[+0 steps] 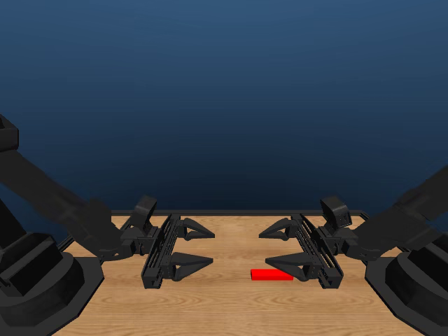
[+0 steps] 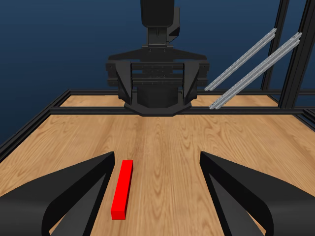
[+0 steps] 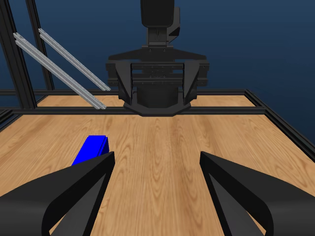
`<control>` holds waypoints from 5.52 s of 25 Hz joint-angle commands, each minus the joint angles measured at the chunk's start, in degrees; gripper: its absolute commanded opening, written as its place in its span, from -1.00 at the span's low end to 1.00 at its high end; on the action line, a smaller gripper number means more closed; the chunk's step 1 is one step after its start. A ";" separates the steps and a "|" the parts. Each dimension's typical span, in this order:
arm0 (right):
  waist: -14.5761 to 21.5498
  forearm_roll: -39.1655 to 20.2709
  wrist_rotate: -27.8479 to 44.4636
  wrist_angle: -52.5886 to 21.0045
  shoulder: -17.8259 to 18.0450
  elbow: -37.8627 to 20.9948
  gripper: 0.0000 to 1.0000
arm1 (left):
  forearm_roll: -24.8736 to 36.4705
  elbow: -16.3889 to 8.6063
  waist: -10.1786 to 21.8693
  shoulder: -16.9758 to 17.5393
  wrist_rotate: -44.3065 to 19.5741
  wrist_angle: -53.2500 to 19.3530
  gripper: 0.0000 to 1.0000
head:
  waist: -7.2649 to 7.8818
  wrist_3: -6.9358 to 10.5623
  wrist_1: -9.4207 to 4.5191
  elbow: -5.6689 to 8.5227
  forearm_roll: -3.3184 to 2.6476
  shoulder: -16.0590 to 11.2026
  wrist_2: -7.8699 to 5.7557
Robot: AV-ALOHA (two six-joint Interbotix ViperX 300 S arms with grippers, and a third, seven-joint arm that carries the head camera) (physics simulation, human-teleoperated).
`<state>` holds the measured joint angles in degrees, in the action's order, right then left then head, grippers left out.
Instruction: Insert peg into socket
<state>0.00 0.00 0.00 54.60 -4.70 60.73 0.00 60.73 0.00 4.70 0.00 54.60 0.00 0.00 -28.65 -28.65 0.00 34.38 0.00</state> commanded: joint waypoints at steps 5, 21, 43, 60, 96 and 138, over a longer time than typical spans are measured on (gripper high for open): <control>1.13 7.71 3.55 -5.20 -1.80 0.76 1.00 | -3.66 -0.59 2.21 -3.93 -7.58 15.22 1.00 | 0.66 0.17 -9.91 3.60 0.35 -1.09 0.96; -1.55 2.23 7.85 -10.72 3.27 -2.75 1.00 | -24.10 -0.18 19.67 -4.52 -10.01 -8.91 1.00 | -0.78 -6.58 -13.09 4.19 0.06 -5.90 -0.22; -5.38 -0.92 12.11 -10.63 5.92 -3.28 1.00 | -31.11 3.01 33.27 -12.85 -30.67 -18.67 1.00 | 1.35 -5.50 -16.33 5.93 1.15 -10.56 2.37; -9.29 -1.20 14.47 -13.35 10.17 2.12 1.00 | -29.58 0.86 34.67 -13.18 -29.98 -7.56 -1.00 | -0.30 -1.98 -13.24 7.09 0.12 -11.54 0.46; 5.84 7.59 -2.33 -48.52 -0.96 -17.59 -1.00 | -29.97 1.69 20.16 3.93 -2.96 -12.28 -1.00 | 0.80 -3.57 -12.32 4.72 0.15 -7.04 -0.99; 9.17 -0.22 15.82 -58.05 6.74 -24.51 -1.00 | -20.51 -8.68 16.85 -4.58 -12.28 -29.12 -1.00 | 0.16 -4.15 -13.64 3.44 0.11 -4.81 -0.58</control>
<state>8.49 0.09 15.47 -5.91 2.98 37.82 -20.90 54.17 17.04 -0.74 -12.05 25.24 0.61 -3.78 -42.59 -25.58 0.13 28.76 -0.69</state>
